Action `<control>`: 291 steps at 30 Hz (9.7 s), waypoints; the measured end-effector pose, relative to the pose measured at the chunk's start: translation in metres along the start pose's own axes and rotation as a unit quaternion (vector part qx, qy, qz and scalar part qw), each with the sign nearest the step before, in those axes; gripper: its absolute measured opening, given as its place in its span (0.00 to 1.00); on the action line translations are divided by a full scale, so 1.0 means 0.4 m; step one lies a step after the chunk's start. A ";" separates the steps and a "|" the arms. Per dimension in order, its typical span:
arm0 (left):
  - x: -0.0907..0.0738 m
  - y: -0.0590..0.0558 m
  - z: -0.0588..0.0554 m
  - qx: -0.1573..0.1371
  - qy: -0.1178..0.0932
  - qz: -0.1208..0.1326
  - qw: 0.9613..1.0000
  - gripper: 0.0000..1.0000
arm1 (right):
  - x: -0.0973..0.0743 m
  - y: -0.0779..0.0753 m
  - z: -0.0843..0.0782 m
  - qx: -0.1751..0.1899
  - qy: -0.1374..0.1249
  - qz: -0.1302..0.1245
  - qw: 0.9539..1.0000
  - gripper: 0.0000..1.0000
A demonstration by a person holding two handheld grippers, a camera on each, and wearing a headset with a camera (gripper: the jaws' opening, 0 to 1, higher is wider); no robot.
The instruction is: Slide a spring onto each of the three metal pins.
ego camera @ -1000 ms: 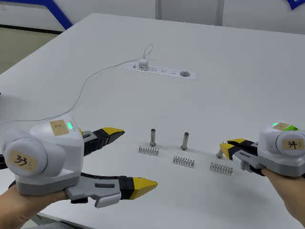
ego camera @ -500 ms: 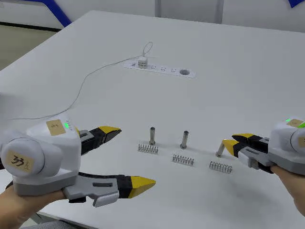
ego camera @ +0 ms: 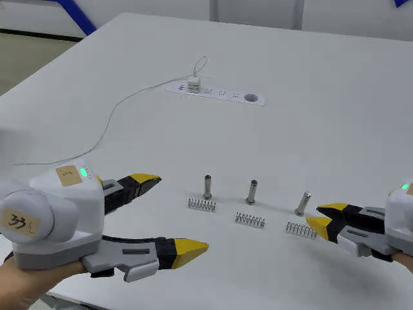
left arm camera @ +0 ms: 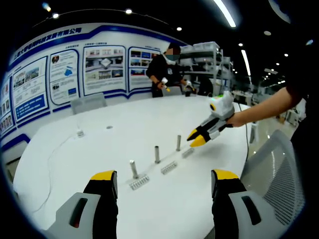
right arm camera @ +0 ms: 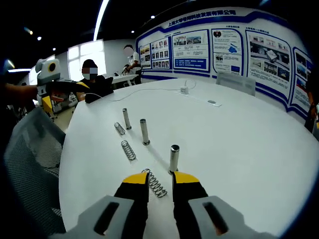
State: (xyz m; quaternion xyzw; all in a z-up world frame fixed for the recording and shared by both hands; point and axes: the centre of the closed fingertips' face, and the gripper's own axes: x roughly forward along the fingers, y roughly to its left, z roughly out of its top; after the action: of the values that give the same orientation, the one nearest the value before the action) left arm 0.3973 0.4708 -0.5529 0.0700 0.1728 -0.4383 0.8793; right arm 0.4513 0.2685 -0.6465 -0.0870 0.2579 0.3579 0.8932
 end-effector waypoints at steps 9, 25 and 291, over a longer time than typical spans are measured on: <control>0.006 0.012 -0.017 -0.005 0.009 0.002 1.000 0.79 | 0.016 0.011 -0.043 -0.034 0.039 0.045 0.998 0.21; 0.021 0.014 -0.042 -0.015 0.027 -0.005 1.000 0.78 | 0.033 0.048 -0.058 -0.084 0.026 0.117 0.989 0.20; 0.071 0.076 0.052 -0.009 0.015 -0.057 0.998 0.88 | -0.008 -0.042 0.210 -0.054 0.017 0.022 0.998 0.11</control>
State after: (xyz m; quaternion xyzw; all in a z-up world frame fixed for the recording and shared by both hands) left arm 0.4425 0.4623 -0.5448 0.0583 0.1938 -0.4848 0.8509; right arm 0.4944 0.2829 -0.5736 -0.1350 0.2549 0.3896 0.8746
